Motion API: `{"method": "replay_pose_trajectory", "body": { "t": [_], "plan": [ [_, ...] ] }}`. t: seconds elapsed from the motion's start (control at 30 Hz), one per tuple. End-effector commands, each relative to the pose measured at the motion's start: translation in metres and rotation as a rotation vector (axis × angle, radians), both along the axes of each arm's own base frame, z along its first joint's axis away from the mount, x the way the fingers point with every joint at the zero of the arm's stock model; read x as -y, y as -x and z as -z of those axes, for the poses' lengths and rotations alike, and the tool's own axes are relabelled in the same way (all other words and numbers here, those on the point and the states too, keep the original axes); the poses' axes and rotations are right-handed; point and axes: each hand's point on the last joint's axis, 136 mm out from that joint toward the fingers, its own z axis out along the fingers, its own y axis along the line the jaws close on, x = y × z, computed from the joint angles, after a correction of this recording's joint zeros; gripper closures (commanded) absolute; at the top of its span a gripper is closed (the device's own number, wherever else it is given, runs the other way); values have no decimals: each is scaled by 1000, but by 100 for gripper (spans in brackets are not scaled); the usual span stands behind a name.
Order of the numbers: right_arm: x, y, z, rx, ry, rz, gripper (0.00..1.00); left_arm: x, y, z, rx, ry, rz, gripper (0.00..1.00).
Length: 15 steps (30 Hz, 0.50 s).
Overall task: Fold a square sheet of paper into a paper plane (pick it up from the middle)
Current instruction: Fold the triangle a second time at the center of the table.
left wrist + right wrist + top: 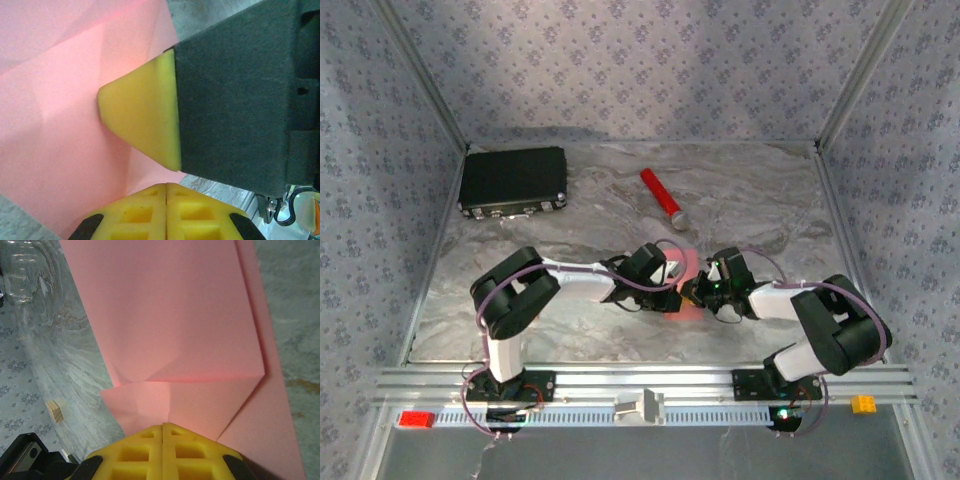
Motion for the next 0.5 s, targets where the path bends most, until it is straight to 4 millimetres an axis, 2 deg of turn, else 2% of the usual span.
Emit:
{"method": "replay_pose_trajectory", "body": {
  "t": [0.0, 0.47],
  "plan": [
    [14, 11, 17, -67, 62, 29, 99, -5, 6, 10, -7, -25, 15, 93],
    [17, 10, 18, -71, 69, 32, 98, -23, 18, 21, -22, -59, 3, 93]
  ]
}}
